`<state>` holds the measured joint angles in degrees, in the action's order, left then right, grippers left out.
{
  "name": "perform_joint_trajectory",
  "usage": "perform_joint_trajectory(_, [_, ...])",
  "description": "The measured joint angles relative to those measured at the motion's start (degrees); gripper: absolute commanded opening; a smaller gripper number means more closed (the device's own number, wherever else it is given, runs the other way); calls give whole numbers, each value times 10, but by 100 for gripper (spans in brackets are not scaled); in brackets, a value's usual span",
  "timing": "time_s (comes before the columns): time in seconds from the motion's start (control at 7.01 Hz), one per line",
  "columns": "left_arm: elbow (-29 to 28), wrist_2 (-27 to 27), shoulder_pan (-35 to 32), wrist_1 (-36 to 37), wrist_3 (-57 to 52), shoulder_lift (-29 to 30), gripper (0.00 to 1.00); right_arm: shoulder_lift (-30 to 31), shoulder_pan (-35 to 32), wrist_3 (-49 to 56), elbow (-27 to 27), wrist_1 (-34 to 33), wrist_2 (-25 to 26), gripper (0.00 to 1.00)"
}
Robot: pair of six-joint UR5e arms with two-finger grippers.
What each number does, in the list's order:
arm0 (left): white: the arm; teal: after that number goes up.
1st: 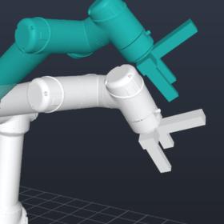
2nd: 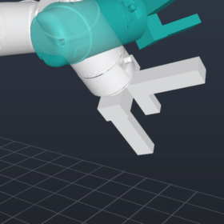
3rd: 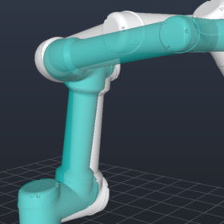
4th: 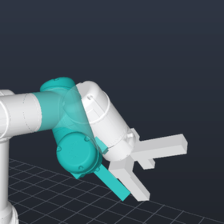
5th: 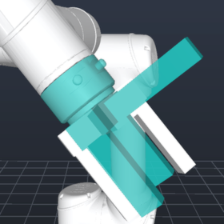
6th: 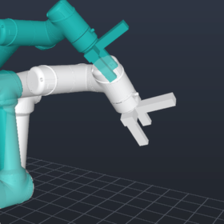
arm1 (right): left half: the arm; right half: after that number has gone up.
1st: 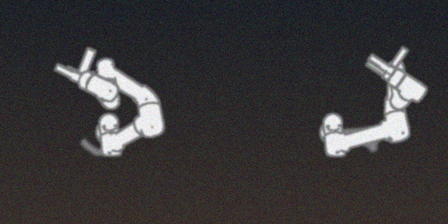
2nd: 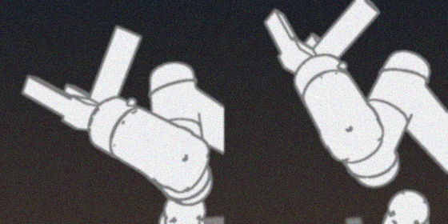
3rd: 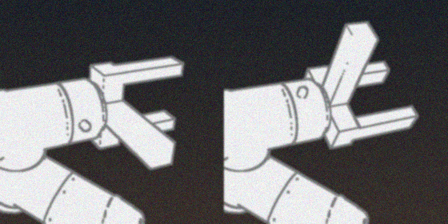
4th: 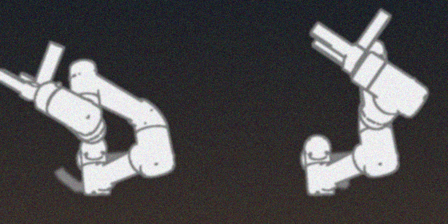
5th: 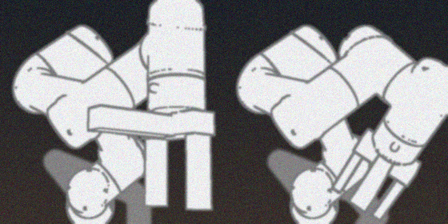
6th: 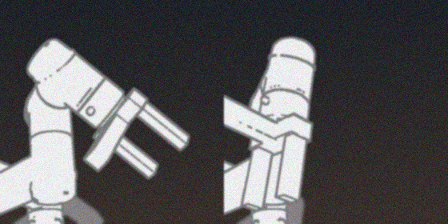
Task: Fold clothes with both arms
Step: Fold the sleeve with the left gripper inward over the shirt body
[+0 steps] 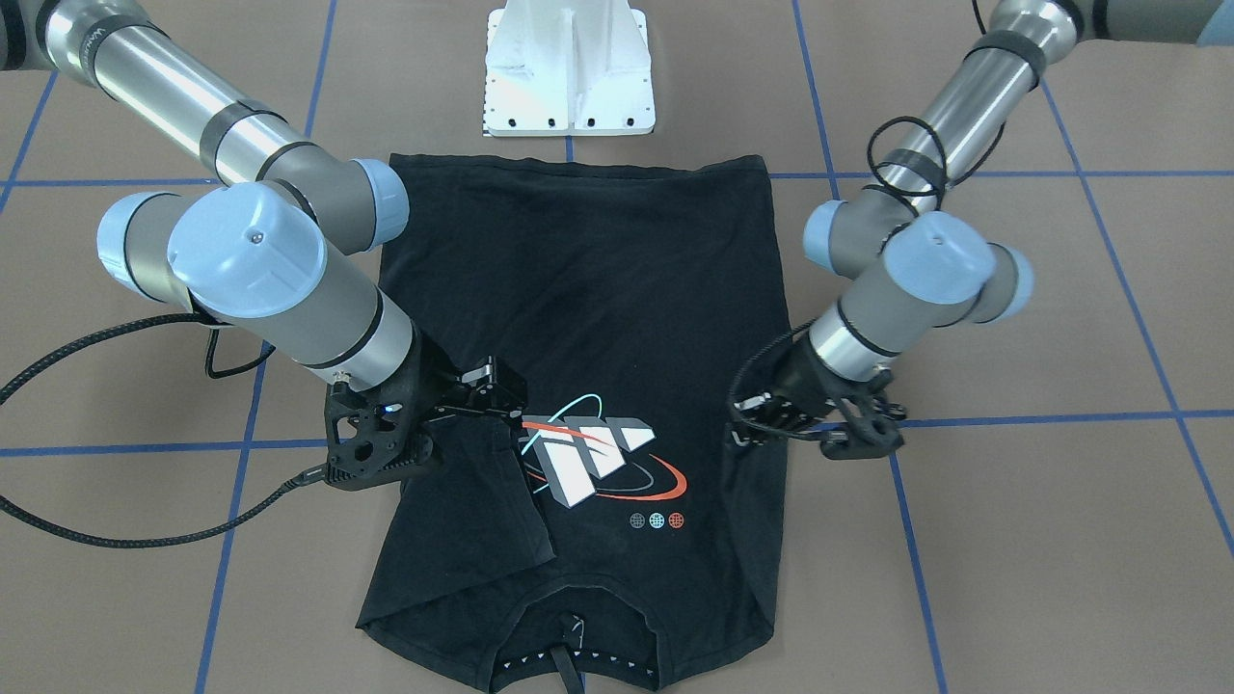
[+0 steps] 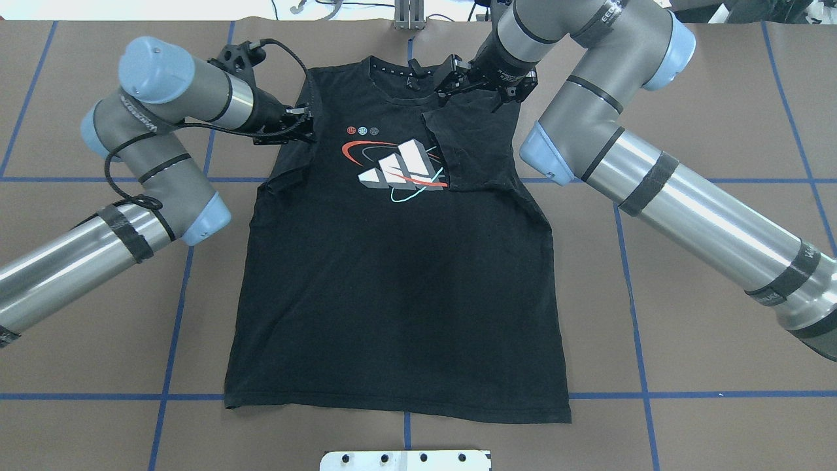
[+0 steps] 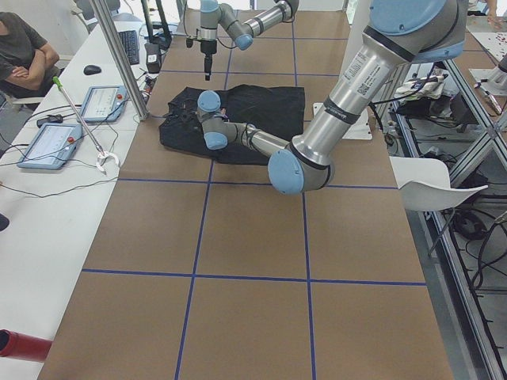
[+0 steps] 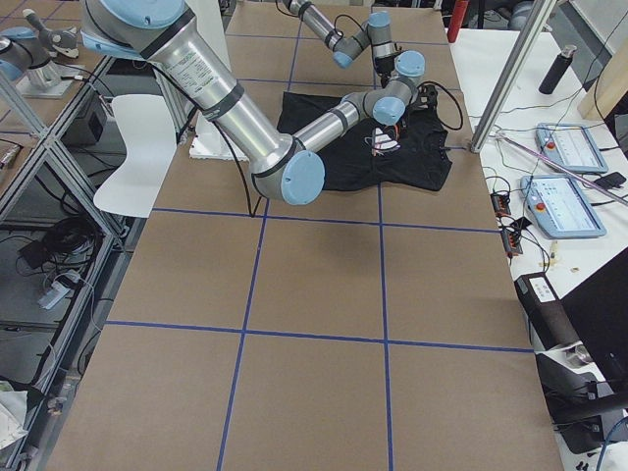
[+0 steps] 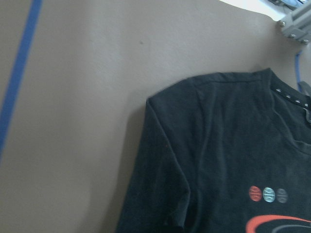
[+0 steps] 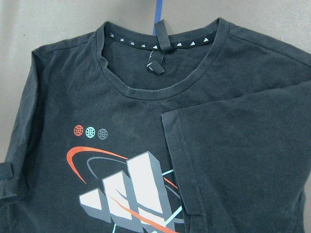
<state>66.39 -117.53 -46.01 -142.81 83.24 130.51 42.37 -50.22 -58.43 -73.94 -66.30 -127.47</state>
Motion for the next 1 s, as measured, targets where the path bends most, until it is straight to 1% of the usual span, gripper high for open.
perform_joint_trajectory(0.29, [-51, 40, 22, 1, 29, 52, 0, 1, -4, 0, 0, 0, -1, 100])
perform_joint_trajectory(0.43, [-62, 51, 25, 1, 35, 62, 0, 1, -5, 1, 0, 0, -1, 100])
perform_joint_trajectory(1.0, [-74, 82, 26, -6, 66, 81, 0, 3, -11, 2, 2, 0, -2, 100])
